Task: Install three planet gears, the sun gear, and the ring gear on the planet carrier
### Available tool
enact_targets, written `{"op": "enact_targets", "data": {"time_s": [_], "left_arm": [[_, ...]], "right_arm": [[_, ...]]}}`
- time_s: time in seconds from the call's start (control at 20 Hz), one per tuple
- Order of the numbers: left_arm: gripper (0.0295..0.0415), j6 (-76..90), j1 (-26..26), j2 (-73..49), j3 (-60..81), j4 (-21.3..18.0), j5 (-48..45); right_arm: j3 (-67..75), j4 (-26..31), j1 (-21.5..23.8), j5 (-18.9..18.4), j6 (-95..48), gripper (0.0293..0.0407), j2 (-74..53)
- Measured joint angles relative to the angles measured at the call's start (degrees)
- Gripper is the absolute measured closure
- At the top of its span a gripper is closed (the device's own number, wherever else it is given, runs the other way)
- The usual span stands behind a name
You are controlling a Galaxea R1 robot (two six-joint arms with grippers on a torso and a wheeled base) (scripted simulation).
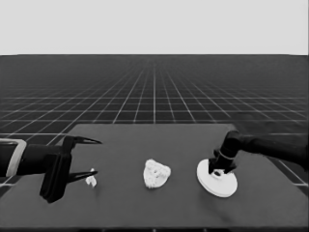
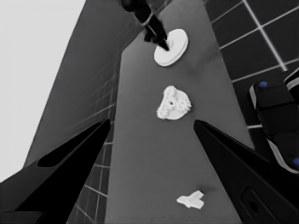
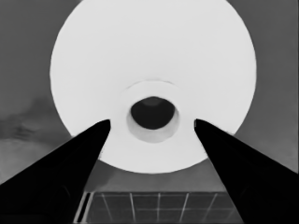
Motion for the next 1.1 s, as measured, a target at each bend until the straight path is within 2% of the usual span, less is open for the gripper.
{"op": "enact_targets", "data": {"time_s": [0.3,0.35,0.8,0.85,0.95,1.1], "left_arm": [[0.0326,0.00,0.00,0.00,0.00,0.00,0.00],[0.0326,0.00,0.00,0.00,0.00,0.00,0.00],[0.0326,0.00,0.00,0.00,0.00,0.00,0.00],[0.0326,0.00,0.00,0.00,0.00,0.00,0.00],[0.0326,0.00,0.00,0.00,0.00,0.00,0.00],[0.0326,0.00,0.00,0.00,0.00,0.00,0.00]], "right_arm": [[-1.22,-0.88,-1.22,0.99,-0.32,0.0315,0.61],[-1.25,-0.90,-1.23,1.00,-0.33,0.0350,0.61],[-1.27,-0.90,-1.23,1.01,-0.33,0.0351,0.62],[2.53,2.32,2.75,-2.40,0.82,0.0351,-1.18],[4.62,6.03,8.13,-5.48,1.39,0.0352,-2.29],[4.91,7.72,10.28,-6.75,1.43,0.0351,-2.45]]}}
